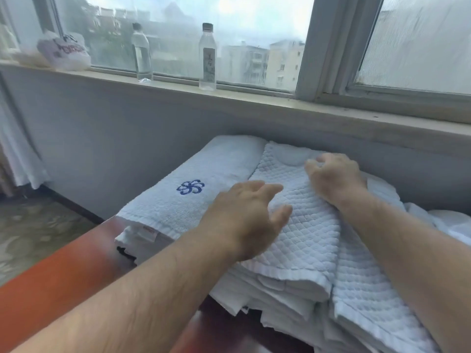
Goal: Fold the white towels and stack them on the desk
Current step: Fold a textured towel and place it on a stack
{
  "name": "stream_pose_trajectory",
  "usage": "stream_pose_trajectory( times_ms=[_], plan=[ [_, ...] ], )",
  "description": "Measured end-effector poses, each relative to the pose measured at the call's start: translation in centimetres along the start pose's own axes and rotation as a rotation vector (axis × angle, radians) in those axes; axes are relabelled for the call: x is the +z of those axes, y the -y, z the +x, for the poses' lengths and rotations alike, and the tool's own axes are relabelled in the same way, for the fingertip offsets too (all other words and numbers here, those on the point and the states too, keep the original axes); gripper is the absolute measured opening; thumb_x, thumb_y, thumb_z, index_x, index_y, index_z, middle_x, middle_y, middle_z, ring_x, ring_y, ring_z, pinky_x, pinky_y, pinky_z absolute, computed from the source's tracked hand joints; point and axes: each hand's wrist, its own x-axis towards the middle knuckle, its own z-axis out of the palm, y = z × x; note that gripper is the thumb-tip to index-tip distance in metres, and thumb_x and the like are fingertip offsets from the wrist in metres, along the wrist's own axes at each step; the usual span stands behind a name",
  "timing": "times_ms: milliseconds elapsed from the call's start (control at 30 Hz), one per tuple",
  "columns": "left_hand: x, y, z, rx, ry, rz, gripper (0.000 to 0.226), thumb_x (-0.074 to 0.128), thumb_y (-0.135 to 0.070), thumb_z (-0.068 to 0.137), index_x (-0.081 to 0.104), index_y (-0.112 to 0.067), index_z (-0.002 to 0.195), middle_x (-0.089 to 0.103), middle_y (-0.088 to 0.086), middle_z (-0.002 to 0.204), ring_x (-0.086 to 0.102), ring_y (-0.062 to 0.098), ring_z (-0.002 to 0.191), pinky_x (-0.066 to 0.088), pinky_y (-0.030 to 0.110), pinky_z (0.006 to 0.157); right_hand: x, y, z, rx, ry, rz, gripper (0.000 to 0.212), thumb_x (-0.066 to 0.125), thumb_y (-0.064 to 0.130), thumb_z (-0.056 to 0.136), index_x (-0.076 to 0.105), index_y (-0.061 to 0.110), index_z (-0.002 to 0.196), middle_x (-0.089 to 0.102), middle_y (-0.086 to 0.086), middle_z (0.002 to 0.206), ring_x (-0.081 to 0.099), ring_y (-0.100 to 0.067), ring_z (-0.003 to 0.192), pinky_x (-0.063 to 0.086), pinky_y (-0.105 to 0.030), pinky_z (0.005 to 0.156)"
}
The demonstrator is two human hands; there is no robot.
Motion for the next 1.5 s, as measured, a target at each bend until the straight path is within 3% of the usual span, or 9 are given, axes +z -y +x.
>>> stream_pose_trajectory(
  times_ms=[67, 167, 667, 867, 1133, 1200, 1267, 1400, 1500],
  plan=[
    [1.5, 0.3, 0.0, -0.034, 0.184, 0.150, 0.074, 0.019, -0.074, 0.095, 0.009, -0.039, 0.159, 0.003, -0.005, 0.169, -0.002, 0.014, 0.155, 0.003, 0.041, 0.125, 0.6, 0.1, 0.3, -0.011, 0.236, -0.148, 0.061, 0.029, 0.059, 0.100, 0.036, 0.031, 0.154, 0.016, -0.005, 0.169, 0.005, -0.035, 0.155, 0.017, -0.054, 0.120],
    [2.8, 0.7, 0.0, -0.072, 0.133, 0.209, 0.082, 0.011, -0.079, 0.091, 0.001, -0.037, 0.160, -0.005, -0.004, 0.169, -0.009, 0.015, 0.155, -0.003, 0.042, 0.125, 2.0, -0.5, 1.1, -0.046, 0.325, -0.162, 0.065, 0.025, 0.063, 0.101, 0.016, 0.039, 0.160, -0.006, 0.002, 0.171, -0.011, -0.035, 0.155, 0.003, -0.058, 0.123],
    [2.8, 0.5, -0.4, -0.004, 0.125, 0.220, 0.082, 0.002, -0.077, 0.087, -0.003, -0.038, 0.159, -0.006, -0.008, 0.169, -0.009, 0.010, 0.154, -0.004, 0.041, 0.125, 0.8, -3.1, -3.2, -0.073, 0.357, -0.099, 0.070, 0.021, 0.060, 0.103, 0.008, 0.028, 0.163, -0.004, 0.003, 0.171, -0.004, -0.025, 0.157, 0.005, -0.046, 0.125],
    [4.2, -0.2, -6.3, 0.141, 0.078, 0.144, 0.070, -0.009, -0.080, 0.083, -0.013, -0.059, 0.149, -0.017, -0.017, 0.165, -0.020, 0.003, 0.150, -0.017, 0.031, 0.120, -1.4, -4.4, -11.5, -0.100, 0.414, -0.138, 0.073, 0.014, 0.065, 0.100, 0.003, 0.028, 0.163, -0.004, 0.003, 0.170, -0.004, -0.026, 0.157, 0.001, -0.044, 0.124],
    [3.7, -4.4, -12.5, -0.005, 0.168, 0.032, 0.062, 0.008, -0.062, 0.100, 0.000, -0.043, 0.159, -0.010, -0.013, 0.167, -0.015, 0.007, 0.152, -0.008, 0.037, 0.123, -4.9, -5.1, -21.5, -0.179, 0.406, -0.034, 0.062, 0.023, 0.055, 0.104, 0.028, 0.022, 0.156, 0.019, 0.002, 0.168, 0.006, -0.028, 0.156, 0.010, -0.048, 0.125],
    [2.6, -5.9, -13.5, -0.025, 0.187, -0.013, 0.060, 0.010, -0.057, 0.103, 0.007, -0.038, 0.160, 0.000, -0.011, 0.169, -0.006, 0.009, 0.154, -0.003, 0.041, 0.124, -6.9, -5.6, -23.5, -0.230, 0.403, 0.094, 0.036, 0.031, 0.044, 0.106, 0.057, 0.022, 0.118, 0.055, -0.002, 0.136, 0.040, -0.031, 0.138, 0.030, -0.046, 0.115],
    [1.6, -7.5, -14.4, -0.014, 0.177, -0.046, 0.057, 0.012, -0.053, 0.105, 0.019, -0.037, 0.159, 0.013, -0.011, 0.168, 0.005, 0.008, 0.154, 0.003, 0.042, 0.124, -9.7, -6.6, -25.1, -0.229, 0.323, 0.192, 0.031, 0.039, 0.031, 0.105, 0.056, 0.020, 0.081, 0.063, 0.002, 0.095, 0.058, -0.025, 0.102, 0.043, -0.043, 0.095],
    [0.9, -11.9, -15.2, 0.091, 0.123, -0.068, 0.055, 0.019, -0.049, 0.107, 0.026, -0.031, 0.159, 0.025, -0.011, 0.164, 0.016, 0.006, 0.152, 0.010, 0.037, 0.125, -14.9, -10.7, -28.1, -0.162, 0.062, 0.218, 0.029, 0.052, 0.026, 0.097, 0.074, 0.020, 0.114, 0.072, 0.011, 0.114, 0.062, -0.007, 0.112, 0.042, -0.015, 0.085],
    [2.1, -15.7, -15.0, 0.238, 0.058, -0.101, 0.051, 0.027, -0.048, 0.107, 0.036, -0.032, 0.155, 0.040, -0.012, 0.157, 0.029, 0.006, 0.146, 0.020, 0.026, 0.118, -17.3, -14.6, -30.1, -0.151, -0.166, 0.160, 0.022, 0.057, 0.021, 0.092, 0.077, 0.021, 0.102, 0.073, 0.009, 0.102, 0.062, -0.010, 0.103, 0.040, -0.020, 0.079]
  ],
)
